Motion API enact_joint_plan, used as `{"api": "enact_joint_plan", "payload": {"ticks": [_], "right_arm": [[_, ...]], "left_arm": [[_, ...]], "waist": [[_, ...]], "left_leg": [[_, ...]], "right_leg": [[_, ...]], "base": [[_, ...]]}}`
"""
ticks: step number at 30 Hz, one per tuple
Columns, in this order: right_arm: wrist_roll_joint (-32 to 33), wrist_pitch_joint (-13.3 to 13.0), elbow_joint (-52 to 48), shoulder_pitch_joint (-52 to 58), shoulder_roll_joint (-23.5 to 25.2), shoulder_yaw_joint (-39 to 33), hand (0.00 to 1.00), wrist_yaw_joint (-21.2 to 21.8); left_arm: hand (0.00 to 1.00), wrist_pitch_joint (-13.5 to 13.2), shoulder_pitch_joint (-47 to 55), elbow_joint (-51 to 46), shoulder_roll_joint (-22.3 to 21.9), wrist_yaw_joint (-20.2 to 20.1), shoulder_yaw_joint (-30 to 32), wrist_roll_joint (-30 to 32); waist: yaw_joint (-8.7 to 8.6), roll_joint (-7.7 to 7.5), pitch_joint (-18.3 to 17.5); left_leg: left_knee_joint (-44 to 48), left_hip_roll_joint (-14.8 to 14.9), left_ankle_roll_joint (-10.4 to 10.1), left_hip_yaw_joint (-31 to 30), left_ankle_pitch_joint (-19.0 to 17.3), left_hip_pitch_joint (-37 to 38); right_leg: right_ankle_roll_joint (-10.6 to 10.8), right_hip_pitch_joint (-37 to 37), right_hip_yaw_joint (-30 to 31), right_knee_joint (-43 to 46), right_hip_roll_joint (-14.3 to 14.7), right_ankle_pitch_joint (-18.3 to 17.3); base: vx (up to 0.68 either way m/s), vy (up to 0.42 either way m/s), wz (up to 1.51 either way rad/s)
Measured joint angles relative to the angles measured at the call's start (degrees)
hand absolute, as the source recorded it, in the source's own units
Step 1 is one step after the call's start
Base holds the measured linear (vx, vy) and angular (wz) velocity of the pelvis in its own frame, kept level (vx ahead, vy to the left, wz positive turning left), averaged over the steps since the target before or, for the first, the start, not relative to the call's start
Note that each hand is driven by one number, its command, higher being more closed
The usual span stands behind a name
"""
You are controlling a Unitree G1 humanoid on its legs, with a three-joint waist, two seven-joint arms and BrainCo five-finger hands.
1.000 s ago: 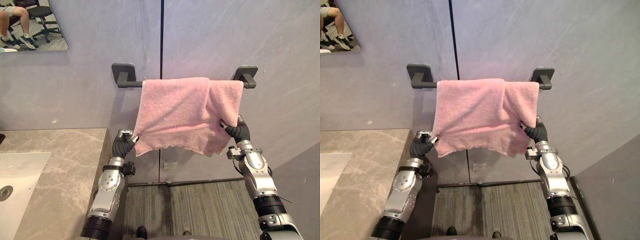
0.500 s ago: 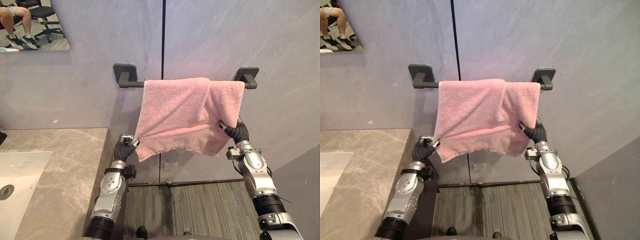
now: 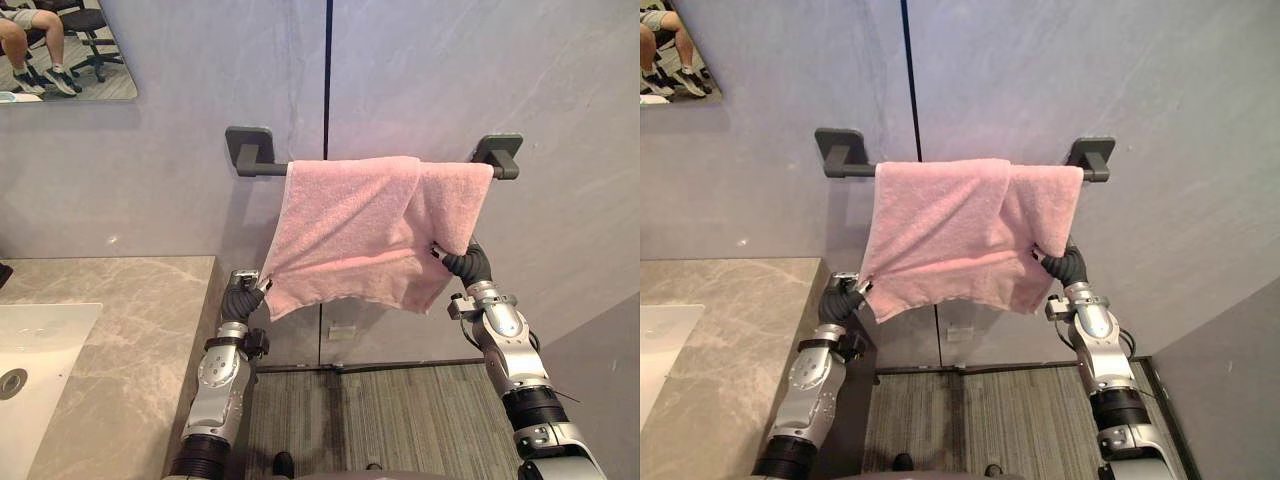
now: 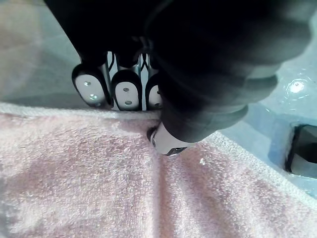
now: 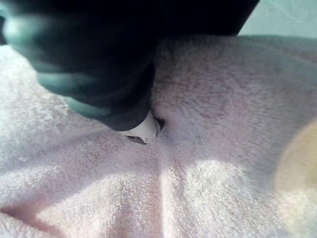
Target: Organize washtable
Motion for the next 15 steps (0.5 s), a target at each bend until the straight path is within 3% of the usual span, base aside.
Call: {"api": "enact_joint_plan", "payload": {"ticks": [15], "right_arm": [[-2.52, -0.14, -0.73, 1.03, 1.75, 0.19, 1.00, 0.09]], "left_arm": [[1.00, -0.01, 0.85, -0.36, -0.46, 0.03, 1.18, 0.04]], "waist": [[0.07, -0.18, 0.09]], "left_leg": [[0.00, 0.03, -0.01, -0.02, -0.02, 0.01]], "right_leg": [[0.08, -0.03, -0.01, 0.04, 0.00, -0.09]], "base": [[0.00, 0.000, 0.00]]}}
